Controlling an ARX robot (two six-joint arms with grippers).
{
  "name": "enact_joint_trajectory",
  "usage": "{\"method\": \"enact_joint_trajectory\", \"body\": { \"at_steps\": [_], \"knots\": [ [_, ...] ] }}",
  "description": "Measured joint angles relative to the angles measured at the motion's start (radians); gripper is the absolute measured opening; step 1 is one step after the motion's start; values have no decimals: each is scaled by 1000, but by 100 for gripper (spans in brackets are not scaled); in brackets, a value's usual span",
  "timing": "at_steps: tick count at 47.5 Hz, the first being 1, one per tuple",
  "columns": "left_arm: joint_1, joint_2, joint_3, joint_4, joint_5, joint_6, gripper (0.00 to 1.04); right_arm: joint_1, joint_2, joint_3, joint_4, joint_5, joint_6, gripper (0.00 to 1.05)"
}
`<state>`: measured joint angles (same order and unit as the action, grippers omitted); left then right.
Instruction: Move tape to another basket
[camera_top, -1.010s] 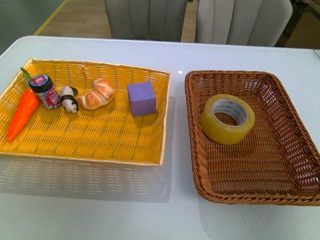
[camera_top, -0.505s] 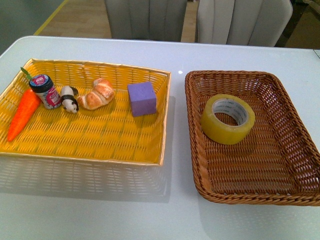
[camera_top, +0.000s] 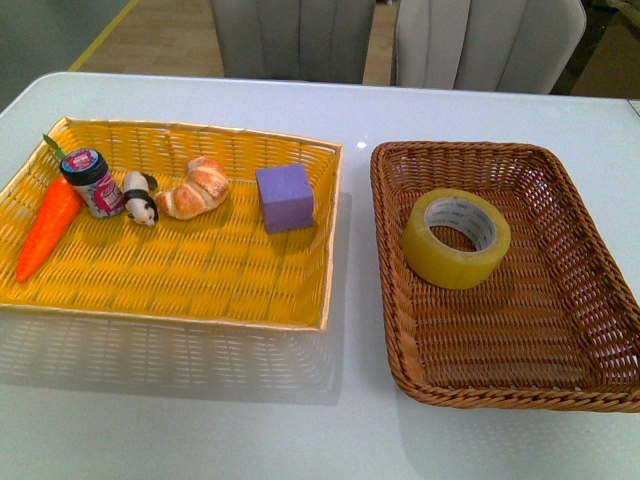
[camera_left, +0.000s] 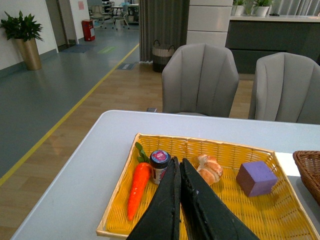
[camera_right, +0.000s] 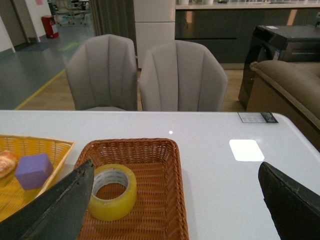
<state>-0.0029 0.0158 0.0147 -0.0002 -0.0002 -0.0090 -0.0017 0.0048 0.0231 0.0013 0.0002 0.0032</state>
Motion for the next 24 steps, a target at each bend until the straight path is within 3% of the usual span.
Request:
{"method": "enact_joint_trajectory", "body": {
  "at_steps": [7,24],
  "knots": [
    [0,0,0,0,0,-1,3,0,0,0,0,0,0,96],
    [0,0,0,0,0,0,61,0,0,0,0,0,0,96]
  ]
}}
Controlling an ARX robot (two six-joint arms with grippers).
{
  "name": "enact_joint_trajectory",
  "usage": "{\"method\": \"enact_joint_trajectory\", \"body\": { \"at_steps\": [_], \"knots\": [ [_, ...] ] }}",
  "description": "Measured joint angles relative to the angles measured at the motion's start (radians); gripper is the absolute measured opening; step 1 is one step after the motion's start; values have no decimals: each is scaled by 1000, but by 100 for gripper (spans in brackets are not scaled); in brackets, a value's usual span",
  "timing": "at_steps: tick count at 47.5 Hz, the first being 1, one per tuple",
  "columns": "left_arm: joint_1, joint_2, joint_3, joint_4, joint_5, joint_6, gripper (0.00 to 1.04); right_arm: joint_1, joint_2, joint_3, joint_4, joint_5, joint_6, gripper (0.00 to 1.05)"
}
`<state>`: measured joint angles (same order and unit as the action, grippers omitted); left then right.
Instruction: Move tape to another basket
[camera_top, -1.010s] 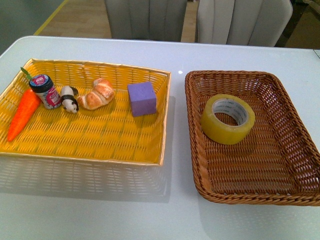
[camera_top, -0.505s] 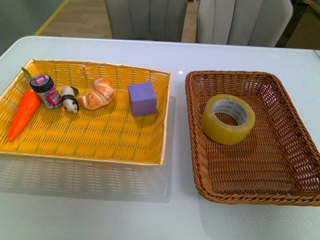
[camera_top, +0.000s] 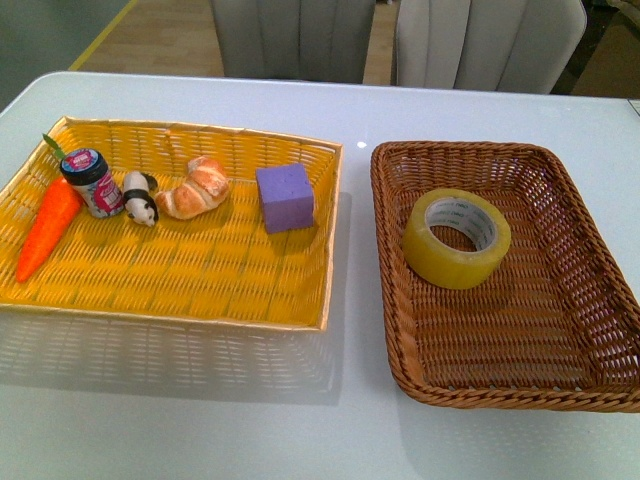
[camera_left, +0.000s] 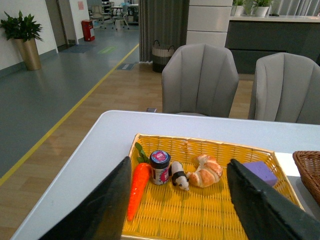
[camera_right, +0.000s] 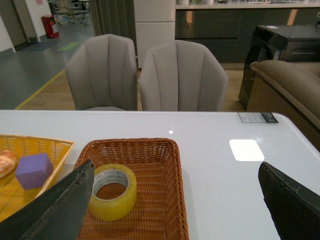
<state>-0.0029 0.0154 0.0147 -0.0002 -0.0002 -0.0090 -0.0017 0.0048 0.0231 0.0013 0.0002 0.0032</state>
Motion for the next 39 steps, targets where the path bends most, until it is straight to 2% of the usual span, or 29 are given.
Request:
{"method": "enact_joint_trajectory", "body": {
  "at_steps": [11,39],
  "knots": [
    [0,0,0,0,0,1,97,0,0,0,0,0,0,96],
    [0,0,0,0,0,2,96,0,0,0,0,0,0,96]
  ]
}}
